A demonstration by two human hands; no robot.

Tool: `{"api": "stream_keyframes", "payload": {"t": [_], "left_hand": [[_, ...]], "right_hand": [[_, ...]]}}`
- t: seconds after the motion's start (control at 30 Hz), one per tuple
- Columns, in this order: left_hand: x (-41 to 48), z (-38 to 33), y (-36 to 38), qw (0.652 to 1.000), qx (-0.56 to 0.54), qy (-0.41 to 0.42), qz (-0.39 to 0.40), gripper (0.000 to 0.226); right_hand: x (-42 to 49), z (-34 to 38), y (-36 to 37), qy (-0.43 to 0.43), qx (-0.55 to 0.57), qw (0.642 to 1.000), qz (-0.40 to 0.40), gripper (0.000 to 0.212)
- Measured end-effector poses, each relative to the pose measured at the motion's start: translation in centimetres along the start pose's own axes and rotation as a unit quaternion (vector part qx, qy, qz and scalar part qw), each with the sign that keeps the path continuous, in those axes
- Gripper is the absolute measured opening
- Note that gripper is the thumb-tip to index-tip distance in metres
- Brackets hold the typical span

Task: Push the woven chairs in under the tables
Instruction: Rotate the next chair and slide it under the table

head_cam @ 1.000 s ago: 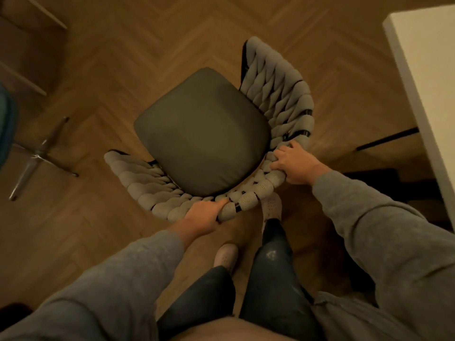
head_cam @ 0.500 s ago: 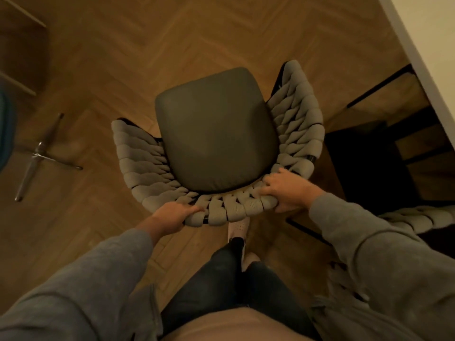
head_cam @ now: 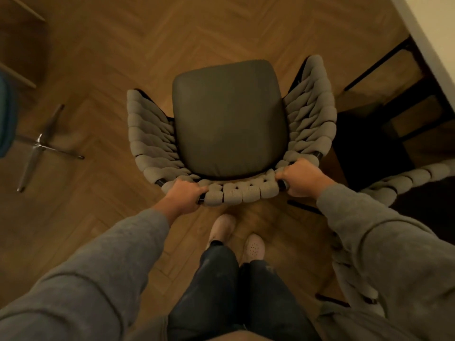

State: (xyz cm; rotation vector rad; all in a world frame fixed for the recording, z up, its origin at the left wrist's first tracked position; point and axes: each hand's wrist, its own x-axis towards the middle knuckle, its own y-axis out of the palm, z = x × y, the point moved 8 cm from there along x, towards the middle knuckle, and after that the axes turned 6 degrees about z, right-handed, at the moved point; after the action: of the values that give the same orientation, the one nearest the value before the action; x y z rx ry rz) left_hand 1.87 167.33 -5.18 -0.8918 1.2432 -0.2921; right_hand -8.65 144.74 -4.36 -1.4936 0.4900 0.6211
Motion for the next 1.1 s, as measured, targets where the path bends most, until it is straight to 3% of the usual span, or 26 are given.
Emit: {"api": "stream_keyframes", "payload": {"t": [0.4, 0.77, 1.1], "left_hand": [[-5.1, 3.3, 6.5, 0.975, 0.144, 0.170, 0.019, 0.039], [-9.5, 11.7, 11.3, 0.917, 0.265, 0.292, 0.052, 0.029], [-3.6, 14.7, 5.4, 0.882, 0.350, 0.314, 0.039, 0.032]], "right_hand": [[-4.2, 13.9, 3.0, 0.099, 0.065, 0.992, 0.043, 0.031], [-2.3, 28.7, 3.1, 0.181, 0.204, 0.962, 0.025, 0.023], [0.6, 27.6, -0.1, 0.247, 0.262, 0.933, -0.022, 0.028]]}}
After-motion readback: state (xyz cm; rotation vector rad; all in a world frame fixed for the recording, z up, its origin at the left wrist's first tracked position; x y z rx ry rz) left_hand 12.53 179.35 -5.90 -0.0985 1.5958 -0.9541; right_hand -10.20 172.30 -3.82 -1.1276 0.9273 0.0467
